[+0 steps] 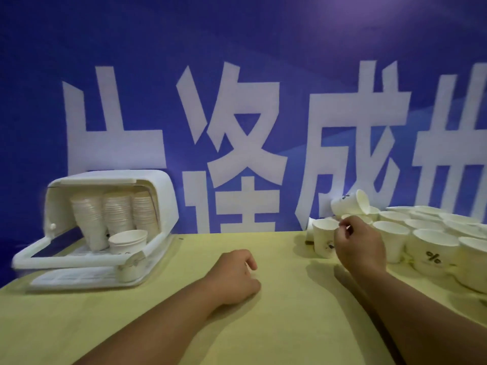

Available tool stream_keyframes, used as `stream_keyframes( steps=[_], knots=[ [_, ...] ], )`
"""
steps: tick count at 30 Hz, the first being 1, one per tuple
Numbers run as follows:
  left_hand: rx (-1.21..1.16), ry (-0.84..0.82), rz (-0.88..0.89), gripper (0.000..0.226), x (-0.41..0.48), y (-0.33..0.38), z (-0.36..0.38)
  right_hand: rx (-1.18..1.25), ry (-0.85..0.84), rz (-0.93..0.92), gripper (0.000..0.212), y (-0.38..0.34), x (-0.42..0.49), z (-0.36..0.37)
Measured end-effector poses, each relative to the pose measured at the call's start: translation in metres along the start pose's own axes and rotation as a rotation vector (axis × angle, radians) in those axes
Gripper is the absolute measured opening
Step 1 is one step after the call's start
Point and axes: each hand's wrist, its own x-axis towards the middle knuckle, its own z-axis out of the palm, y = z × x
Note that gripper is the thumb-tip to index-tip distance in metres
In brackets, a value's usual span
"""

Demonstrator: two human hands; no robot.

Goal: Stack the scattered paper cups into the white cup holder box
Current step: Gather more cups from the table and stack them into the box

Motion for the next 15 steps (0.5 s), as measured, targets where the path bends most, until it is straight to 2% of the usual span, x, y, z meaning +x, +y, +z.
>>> stream_keyframes(
  steps=[2, 4, 8, 11, 15],
  knots=[
    [0.025, -0.031, 0.013, 0.051, 0.017, 0.028, 0.025, -0.001, 0.001, 0.069, 0.017, 0.017, 0.007, -0.006],
    [0.008, -0.049, 0.03, 0.079, 0.034, 0.054, 0.046, 0.051, -0.043, 0.156, 0.038, 0.031, 0.01, -0.006],
    [0.033, -0.039, 0.084, 0.106, 0.067, 0.098, 0.081, 0.065, -0.199, 0.181, 0.079, 0.046, 0.022, 0.003],
    [0.057, -0.03, 0.093, 0.111, 0.086, 0.118, 0.095, 0.016, -0.274, 0.181, 0.082, 0.055, 0.029, 0.008],
    [0.166, 0.048, 0.083, 0.083, 0.093, 0.12, 0.104, 0.017, -0.222, 0.188, 0.057, 0.059, 0.031, 0.012]
  ],
)
